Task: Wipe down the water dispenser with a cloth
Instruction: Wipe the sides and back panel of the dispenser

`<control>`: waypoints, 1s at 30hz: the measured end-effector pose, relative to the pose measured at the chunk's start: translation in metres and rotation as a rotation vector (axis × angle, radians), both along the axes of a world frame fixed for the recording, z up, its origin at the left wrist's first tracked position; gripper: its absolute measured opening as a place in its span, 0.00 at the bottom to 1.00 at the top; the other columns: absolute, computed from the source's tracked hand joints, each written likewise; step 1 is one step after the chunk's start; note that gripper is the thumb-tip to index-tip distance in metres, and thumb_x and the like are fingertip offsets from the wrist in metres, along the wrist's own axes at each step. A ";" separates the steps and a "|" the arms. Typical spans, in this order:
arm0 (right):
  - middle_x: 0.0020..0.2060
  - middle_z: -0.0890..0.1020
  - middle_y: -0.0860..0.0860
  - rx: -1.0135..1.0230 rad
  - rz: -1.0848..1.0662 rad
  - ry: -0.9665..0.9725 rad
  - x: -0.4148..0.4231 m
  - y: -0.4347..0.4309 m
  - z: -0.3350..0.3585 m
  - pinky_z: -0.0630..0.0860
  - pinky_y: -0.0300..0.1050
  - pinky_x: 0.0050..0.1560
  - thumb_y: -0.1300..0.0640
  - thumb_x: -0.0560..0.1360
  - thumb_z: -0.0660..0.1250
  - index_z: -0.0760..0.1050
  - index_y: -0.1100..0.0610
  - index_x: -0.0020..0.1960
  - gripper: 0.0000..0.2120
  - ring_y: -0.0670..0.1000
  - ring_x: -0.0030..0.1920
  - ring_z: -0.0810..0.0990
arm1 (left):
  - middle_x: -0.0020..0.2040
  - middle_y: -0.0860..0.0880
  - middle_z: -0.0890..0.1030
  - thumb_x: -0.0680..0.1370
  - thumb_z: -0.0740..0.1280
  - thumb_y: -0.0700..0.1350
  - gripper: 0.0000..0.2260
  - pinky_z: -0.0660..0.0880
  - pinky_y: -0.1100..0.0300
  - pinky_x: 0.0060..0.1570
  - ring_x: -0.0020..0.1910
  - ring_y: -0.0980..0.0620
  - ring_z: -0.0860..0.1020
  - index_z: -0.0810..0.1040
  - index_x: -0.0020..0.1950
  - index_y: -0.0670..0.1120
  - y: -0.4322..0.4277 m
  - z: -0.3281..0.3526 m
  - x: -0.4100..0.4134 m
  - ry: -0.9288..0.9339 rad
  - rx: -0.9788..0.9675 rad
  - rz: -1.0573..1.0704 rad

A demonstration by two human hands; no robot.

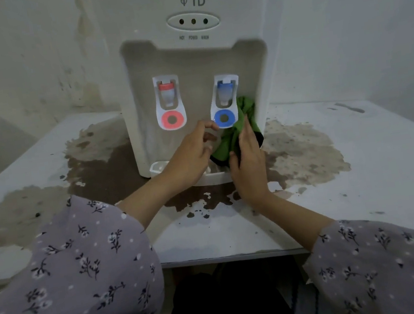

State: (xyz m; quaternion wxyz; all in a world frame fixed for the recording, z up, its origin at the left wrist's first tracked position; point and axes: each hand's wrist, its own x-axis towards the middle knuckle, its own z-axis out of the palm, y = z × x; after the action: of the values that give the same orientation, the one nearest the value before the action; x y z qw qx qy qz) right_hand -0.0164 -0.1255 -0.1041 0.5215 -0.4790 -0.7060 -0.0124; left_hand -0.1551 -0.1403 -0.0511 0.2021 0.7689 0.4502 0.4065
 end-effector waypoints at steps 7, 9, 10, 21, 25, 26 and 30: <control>0.67 0.72 0.52 0.141 -0.363 -0.717 0.000 0.016 -0.013 0.66 0.52 0.59 0.54 0.71 0.63 0.70 0.56 0.68 0.26 0.52 0.66 0.63 | 0.65 0.49 0.73 0.78 0.59 0.36 0.18 0.66 0.53 0.63 0.63 0.50 0.68 0.68 0.67 0.48 0.002 -0.024 -0.031 0.402 0.154 0.156; 0.69 0.70 0.50 0.213 -0.324 -0.854 0.000 0.023 -0.006 0.64 0.50 0.57 0.57 0.69 0.67 0.69 0.56 0.69 0.28 0.52 0.66 0.63 | 0.66 0.48 0.71 0.78 0.60 0.36 0.20 0.64 0.54 0.64 0.65 0.49 0.66 0.67 0.69 0.48 0.003 -0.031 -0.038 0.453 0.174 0.175; 0.71 0.67 0.50 0.258 -0.267 -0.922 -0.002 0.027 -0.001 0.64 0.49 0.58 0.59 0.68 0.68 0.68 0.56 0.70 0.30 0.52 0.67 0.63 | 0.66 0.48 0.71 0.77 0.60 0.36 0.20 0.63 0.55 0.64 0.65 0.49 0.66 0.67 0.69 0.48 0.004 -0.033 -0.041 0.465 0.192 0.188; 0.72 0.62 0.58 0.376 -0.320 -1.024 0.020 0.032 0.004 0.58 0.59 0.70 0.59 0.72 0.68 0.65 0.57 0.71 0.29 0.63 0.71 0.61 | 0.69 0.42 0.69 0.71 0.51 0.37 0.25 0.68 0.48 0.62 0.65 0.41 0.66 0.71 0.67 0.41 0.011 -0.035 -0.037 0.684 0.512 0.265; 0.69 0.67 0.63 0.282 -0.303 -1.006 0.028 0.026 0.002 0.59 0.60 0.70 0.59 0.72 0.68 0.69 0.62 0.67 0.24 0.65 0.70 0.64 | 0.71 0.43 0.67 0.71 0.55 0.36 0.24 0.67 0.50 0.63 0.69 0.42 0.65 0.71 0.68 0.43 0.017 -0.036 -0.017 0.745 0.544 0.230; 0.70 0.66 0.63 0.262 -0.276 -0.987 0.026 0.027 0.001 0.58 0.59 0.70 0.61 0.72 0.68 0.69 0.63 0.67 0.25 0.65 0.70 0.64 | 0.71 0.42 0.68 0.72 0.54 0.36 0.24 0.67 0.50 0.64 0.70 0.41 0.66 0.71 0.68 0.42 0.018 -0.038 -0.015 0.753 0.552 0.255; 0.71 0.65 0.61 0.244 -0.136 -0.940 0.009 0.031 0.001 0.58 0.58 0.69 0.64 0.70 0.68 0.70 0.63 0.67 0.25 0.65 0.69 0.64 | 0.69 0.42 0.70 0.72 0.49 0.38 0.25 0.65 0.50 0.65 0.70 0.42 0.67 0.73 0.66 0.44 0.015 -0.048 -0.027 0.866 0.588 0.412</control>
State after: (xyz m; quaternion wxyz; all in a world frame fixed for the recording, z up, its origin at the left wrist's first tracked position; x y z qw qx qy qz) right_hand -0.0077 -0.0944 -0.1030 0.1966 -0.4019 -0.8255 -0.3441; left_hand -0.1821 -0.1252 -0.0993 -0.3077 0.7856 0.5007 0.1932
